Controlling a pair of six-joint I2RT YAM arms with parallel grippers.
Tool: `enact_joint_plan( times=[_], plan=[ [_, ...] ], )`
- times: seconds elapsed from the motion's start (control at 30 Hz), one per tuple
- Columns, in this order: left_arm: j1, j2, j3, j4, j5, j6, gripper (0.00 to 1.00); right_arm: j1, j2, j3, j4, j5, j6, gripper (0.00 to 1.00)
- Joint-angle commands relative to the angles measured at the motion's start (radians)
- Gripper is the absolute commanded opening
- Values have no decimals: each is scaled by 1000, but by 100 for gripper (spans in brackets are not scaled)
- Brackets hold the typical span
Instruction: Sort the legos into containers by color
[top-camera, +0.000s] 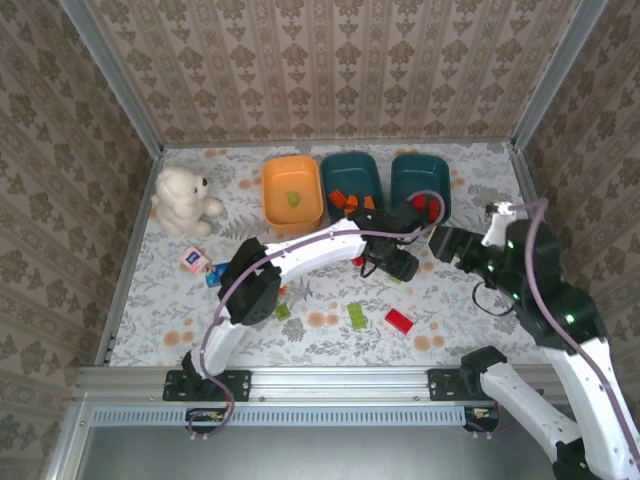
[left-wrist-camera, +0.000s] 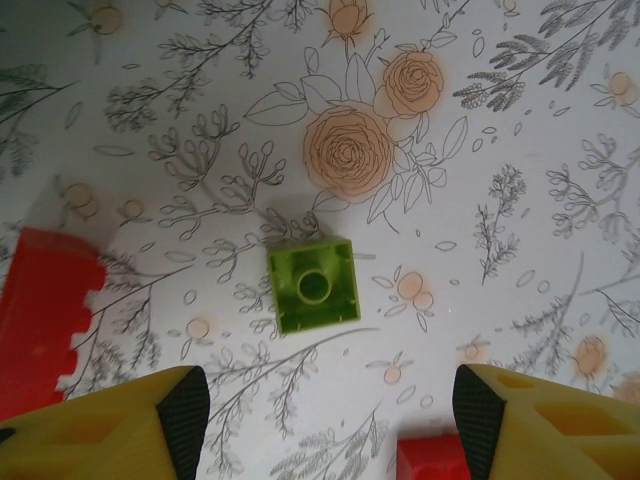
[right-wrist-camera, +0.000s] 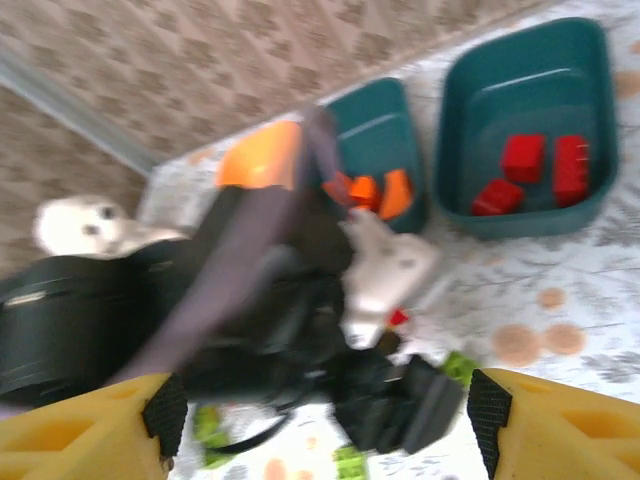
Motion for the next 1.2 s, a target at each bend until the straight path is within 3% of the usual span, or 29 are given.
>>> enact_joint_plan(
  times=[0.0,0.5,0.63,0.73,0.8,0.9,1.17],
  plan=[
    [-9,50,60,-79,-64,-9,69,3,-46,4,-77,-126,67,80],
    [-30,272,260,-132,-125,-37,66,4,-63,107,-197,-182,71,82],
    [-30,298,276,-146,-142,-45,56,3,-59,109,-207,-181,73,82],
    [-31,297,271,-145,-150,-44,43,4,-57,107,-209,-177,74,82],
    [-31,286,270,-147,-170,-43,30,4,-55,105,-204,-177,76,82],
    [-26,240,262,-138,-189,-44,24,4,-52,108,-198,-181,75,82],
    [104,-26,164,-143,-211,-112,21,3,3,160,-149,-195,74,81]
  ],
)
